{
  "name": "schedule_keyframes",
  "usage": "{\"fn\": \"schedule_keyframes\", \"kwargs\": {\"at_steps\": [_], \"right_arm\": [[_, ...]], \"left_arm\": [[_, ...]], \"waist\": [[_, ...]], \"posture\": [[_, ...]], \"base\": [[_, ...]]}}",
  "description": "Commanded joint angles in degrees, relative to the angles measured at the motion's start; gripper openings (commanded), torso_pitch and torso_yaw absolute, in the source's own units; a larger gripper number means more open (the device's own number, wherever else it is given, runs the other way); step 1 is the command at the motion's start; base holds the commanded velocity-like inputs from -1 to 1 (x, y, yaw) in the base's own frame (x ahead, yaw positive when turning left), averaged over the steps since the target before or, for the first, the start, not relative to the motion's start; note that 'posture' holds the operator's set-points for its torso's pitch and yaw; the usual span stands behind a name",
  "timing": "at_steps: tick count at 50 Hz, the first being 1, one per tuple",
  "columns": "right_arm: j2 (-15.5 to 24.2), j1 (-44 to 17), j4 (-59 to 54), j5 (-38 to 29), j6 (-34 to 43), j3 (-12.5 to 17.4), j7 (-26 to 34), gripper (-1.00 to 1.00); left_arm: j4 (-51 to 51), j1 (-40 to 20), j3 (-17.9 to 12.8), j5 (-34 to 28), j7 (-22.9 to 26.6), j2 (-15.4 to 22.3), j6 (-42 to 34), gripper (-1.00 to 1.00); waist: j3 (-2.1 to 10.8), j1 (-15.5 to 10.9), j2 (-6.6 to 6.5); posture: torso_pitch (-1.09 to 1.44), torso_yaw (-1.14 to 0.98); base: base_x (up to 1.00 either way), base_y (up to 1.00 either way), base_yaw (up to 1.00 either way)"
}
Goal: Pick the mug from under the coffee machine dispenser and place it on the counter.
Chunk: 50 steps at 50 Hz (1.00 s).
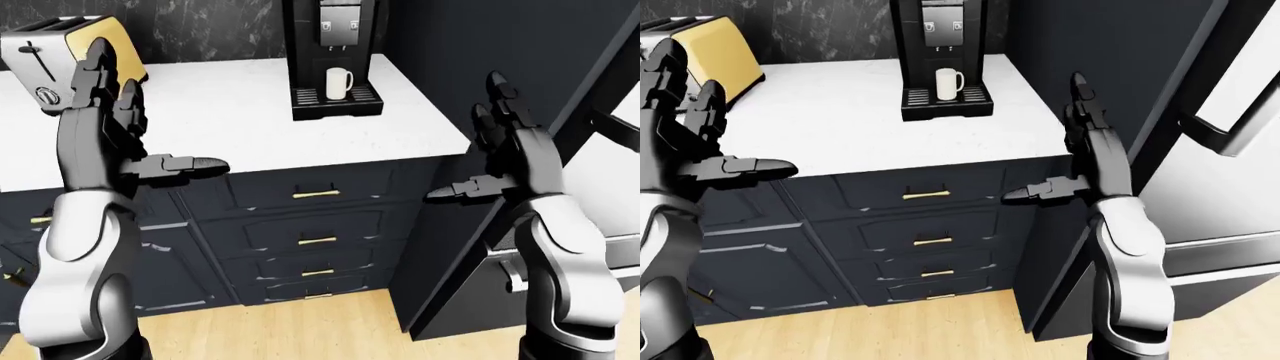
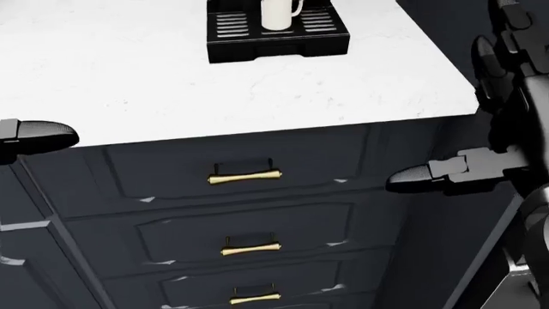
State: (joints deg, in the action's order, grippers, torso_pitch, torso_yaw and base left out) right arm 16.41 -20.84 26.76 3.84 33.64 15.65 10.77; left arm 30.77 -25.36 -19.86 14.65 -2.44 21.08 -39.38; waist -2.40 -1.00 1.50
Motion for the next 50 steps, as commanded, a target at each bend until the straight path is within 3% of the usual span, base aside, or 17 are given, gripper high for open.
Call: {"fn": "schedule_keyframes", "kwargs": {"at_steps": [1, 2, 3, 5, 8, 12, 15, 16, 18, 26, 29, 38, 40, 42, 43, 44, 50], "right_arm": [[0.6, -1.1, 1.1, 0.0, -1.3, 0.6, -0.3, 1.0], [0.6, -1.1, 1.1, 0.0, -1.3, 0.6, -0.3, 1.0], [0.6, -1.0, 1.1, 0.0, -1.4, 0.6, -0.3, 1.0], [0.5, -0.8, 1.0, -0.1, -1.7, 0.4, -0.4, 1.0], [0.5, -0.9, 0.9, -0.1, -1.8, 0.5, -0.4, 1.0], [0.5, -0.7, 0.6, -0.2, -2.1, 0.5, -0.4, 1.0], [0.5, -0.7, 0.8, -0.2, -1.9, 0.4, -0.4, 1.0], [0.5, -0.6, 0.8, -0.2, -2.0, 0.4, -0.4, 1.0], [0.5, -0.7, 0.8, -0.2, -1.9, 0.5, -0.4, 1.0], [0.4, -0.5, 0.4, -0.3, -2.2, 0.4, -0.6, 1.0], [0.4, -0.6, 0.5, -0.2, -2.1, 0.5, -0.6, 1.0], [0.5, -0.5, 0.7, -0.1, -2.0, 0.6, -0.5, 1.0], [0.6, -0.6, 0.7, -0.1, -1.9, 0.7, -0.5, 1.0], [0.6, -0.5, 0.6, -0.2, -2.0, 0.6, -0.5, 1.0], [0.6, -0.5, 0.7, -0.1, -1.9, 0.7, -0.4, 1.0], [0.6, -0.5, 0.7, -0.1, -1.9, 0.6, -0.4, 1.0], [0.5, -0.5, 0.5, -0.2, -2.1, 0.6, -0.4, 1.0]], "left_arm": [[1.3, -1.4, -0.1, 0.1, 0.1, 0.5, 1.3, 1.0], [1.3, -1.4, -0.1, 0.2, 0.1, 0.5, 1.3, 1.0], [1.3, -1.4, -0.1, 0.1, 0.1, 0.5, 1.4, 1.0], [1.3, -1.2, -0.1, 0.1, 0.2, 0.5, 1.6, 1.0], [1.2, -1.2, -0.2, 0.1, 0.2, 0.5, 1.7, 1.0], [1.2, -1.0, -0.2, 0.0, 0.2, 0.4, 1.7, 1.0], [1.3, -1.0, -0.2, 0.0, 0.2, 0.5, 1.7, 1.0], [1.4, -0.9, -0.2, 0.0, 0.2, 0.5, 1.6, 1.0], [1.4, -0.9, -0.2, 0.0, 0.2, 0.4, 1.6, 1.0], [1.4, -1.0, -0.2, 0.0, 0.3, 0.4, 1.6, 1.0], [1.5, -1.2, -0.2, 0.1, 0.3, 0.5, 1.3, 1.0], [1.7, -1.1, -0.1, 0.1, 0.2, 0.4, 1.2, 1.0], [1.6, -1.2, -0.2, 0.1, 0.2, 0.4, 1.3, 1.0], [1.6, -1.1, -0.1, 0.1, 0.2, 0.4, 1.3, 1.0], [1.7, -1.1, -0.1, 0.1, 0.2, 0.4, 1.2, 1.0], [1.7, -1.1, -0.1, 0.0, 0.2, 0.4, 1.3, 1.0], [1.6, -1.1, -0.2, 0.0, 0.3, 0.4, 1.3, 1.0]], "waist": [[0.92, 0.1, 0.52], [1.48, 0.1, 2.38], [1.3, 0.6, 0.88], [1.04, 0.8, 1.59], [1.32, 1.1, 0.63], [0.51, 1.5, -2.05], [1.82, 1.9, -7.02], [1.95, 1.4, -5.42], [0.95, 1.1, -5.81], [0.97, 0.4, -1.66], [1.85, 0.1, 2.05], [0.49, 1.3, -1.57], [0.58, 1.5, -3.44], [1.87, 1.7, -7.31], [1.31, 1.0, -5.07], [1.15, 1.2, -5.93], [0.99, 0.5, -3.12]], "posture": [[0.0, 0.0], [0.0, 0.0], [0.0, 0.0], [0.0, 0.0], [0.0, 0.0], [0.0, 0.0], [0.0, 0.0], [0.0, 0.0], [0.0, 0.0], [0.0, 0.0], [0.0, 0.0], [0.0, 0.0], [0.0, 0.0], [0.0, 0.0], [0.0, 0.0], [0.0, 0.0], [0.0, 0.0]], "base": [[0.21, 0.12, 0.0], [0.2, 0.13, 0.0], [0.21, 0.12, 0.0], [0.21, 0.13, 0.0], [0.21, 0.13, 0.0], [0.2, 0.12, 0.0], [0.2, 0.13, 0.0], [0.2, 0.13, 0.0], [0.2, 0.12, 0.0], [0.2, 0.09, 0.0], [0.17, 0.05, 0.0], [0.18, 0.05, 0.0], [0.18, 0.05, 0.0], [0.18, 0.05, 0.0], [0.17, 0.05, 0.0], [0.18, 0.05, 0.0], [0.18, 0.05, 0.0]]}}
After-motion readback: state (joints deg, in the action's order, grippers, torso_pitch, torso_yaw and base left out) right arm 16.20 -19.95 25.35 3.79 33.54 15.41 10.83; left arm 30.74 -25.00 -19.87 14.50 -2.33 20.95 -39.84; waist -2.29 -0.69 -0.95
